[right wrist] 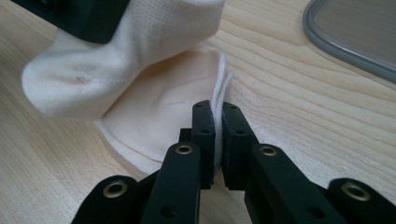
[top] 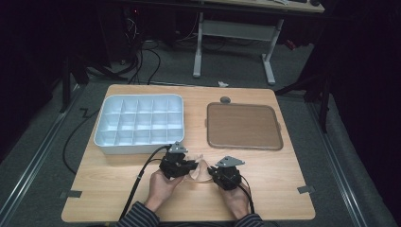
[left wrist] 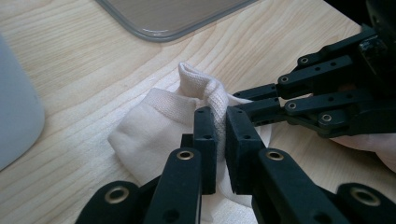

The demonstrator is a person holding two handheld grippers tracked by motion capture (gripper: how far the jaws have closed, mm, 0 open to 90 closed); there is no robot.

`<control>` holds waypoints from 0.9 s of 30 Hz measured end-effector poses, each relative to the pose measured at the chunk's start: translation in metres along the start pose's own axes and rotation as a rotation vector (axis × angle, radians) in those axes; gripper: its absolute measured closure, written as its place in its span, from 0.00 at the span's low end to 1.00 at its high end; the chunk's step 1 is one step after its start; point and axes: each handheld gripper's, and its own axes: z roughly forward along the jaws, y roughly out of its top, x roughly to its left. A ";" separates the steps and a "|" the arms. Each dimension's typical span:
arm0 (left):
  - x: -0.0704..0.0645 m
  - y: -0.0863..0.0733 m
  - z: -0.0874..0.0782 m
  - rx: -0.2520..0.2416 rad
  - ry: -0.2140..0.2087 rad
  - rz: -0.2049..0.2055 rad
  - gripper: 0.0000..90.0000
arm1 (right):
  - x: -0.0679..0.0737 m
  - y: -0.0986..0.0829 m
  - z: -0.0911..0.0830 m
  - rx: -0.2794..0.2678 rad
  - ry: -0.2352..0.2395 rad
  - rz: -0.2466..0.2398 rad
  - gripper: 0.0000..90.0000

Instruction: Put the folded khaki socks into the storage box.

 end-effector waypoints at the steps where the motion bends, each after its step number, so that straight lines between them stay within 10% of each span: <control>1: 0.000 0.000 0.002 0.003 -0.001 0.003 0.93 | 0.000 0.000 0.000 0.000 0.000 -0.001 0.95; 27: -0.008 -0.006 0.026 0.065 0.001 0.051 0.93 | 0.000 0.000 0.000 0.001 -0.002 -0.007 0.95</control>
